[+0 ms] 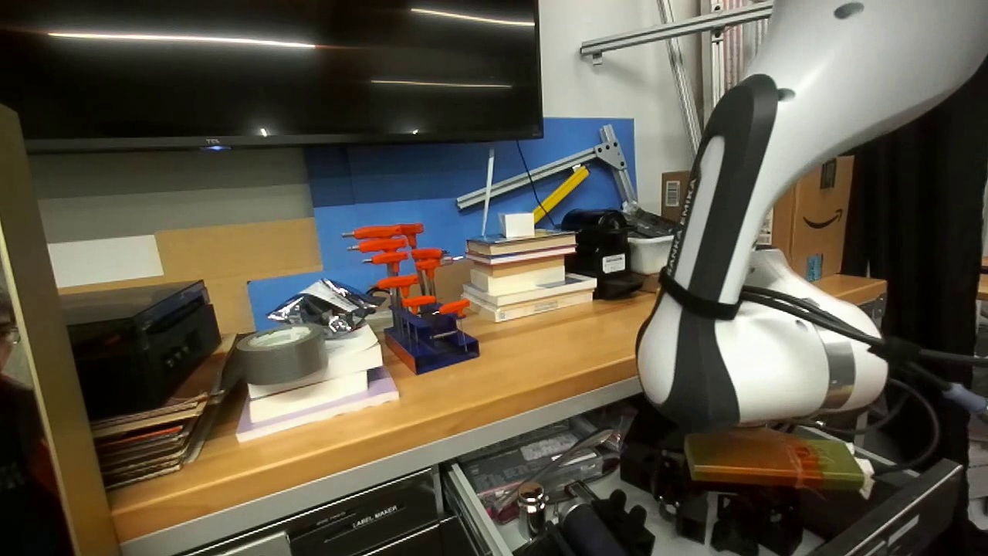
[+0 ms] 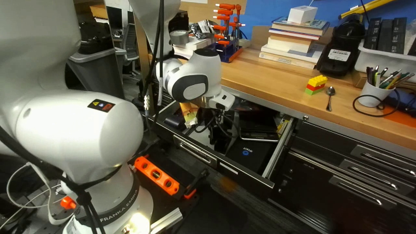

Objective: Put the three black objects in the open drawer then close the drawer

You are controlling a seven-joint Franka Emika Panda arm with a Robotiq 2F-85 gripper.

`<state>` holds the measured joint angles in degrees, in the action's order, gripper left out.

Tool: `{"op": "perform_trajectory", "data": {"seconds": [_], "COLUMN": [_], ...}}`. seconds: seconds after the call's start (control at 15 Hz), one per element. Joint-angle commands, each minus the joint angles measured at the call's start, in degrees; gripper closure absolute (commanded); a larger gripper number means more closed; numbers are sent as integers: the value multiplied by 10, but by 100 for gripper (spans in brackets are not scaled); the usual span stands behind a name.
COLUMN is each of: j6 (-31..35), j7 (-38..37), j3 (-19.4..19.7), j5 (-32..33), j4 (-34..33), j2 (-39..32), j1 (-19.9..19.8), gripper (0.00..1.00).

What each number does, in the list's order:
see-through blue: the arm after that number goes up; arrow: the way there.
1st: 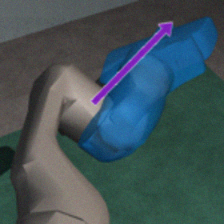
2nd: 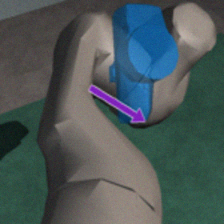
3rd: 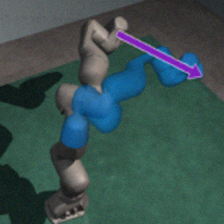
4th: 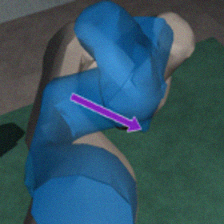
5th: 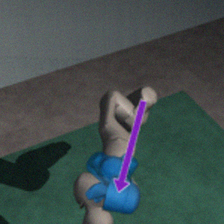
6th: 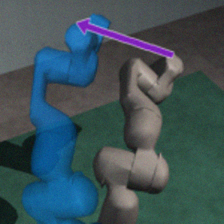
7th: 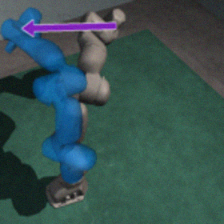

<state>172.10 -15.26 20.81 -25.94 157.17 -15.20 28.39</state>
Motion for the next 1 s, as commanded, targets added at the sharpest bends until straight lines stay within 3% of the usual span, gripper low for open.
{"op": "perform_trajectory", "data": {"seconds": [0.0,0.27,0.4,0.53,0.67,0.87,0.93], "j6": [-84,-189,-286,-375,-471,-606,-631], "j7": [-100,-222,-292,-367,-455,-548,-554], "j3": [158,317,354,364,363,336,232], "j5": [164,365,441,454,493,490,455], "j4": [0,-29,-51,-56,-58,-47,-41], "j2": [21,71,127,152,209,296,300], "j1": [131,273,303,319,321,300,199], "gripper": [0,0,0,0,0,0,0]}}
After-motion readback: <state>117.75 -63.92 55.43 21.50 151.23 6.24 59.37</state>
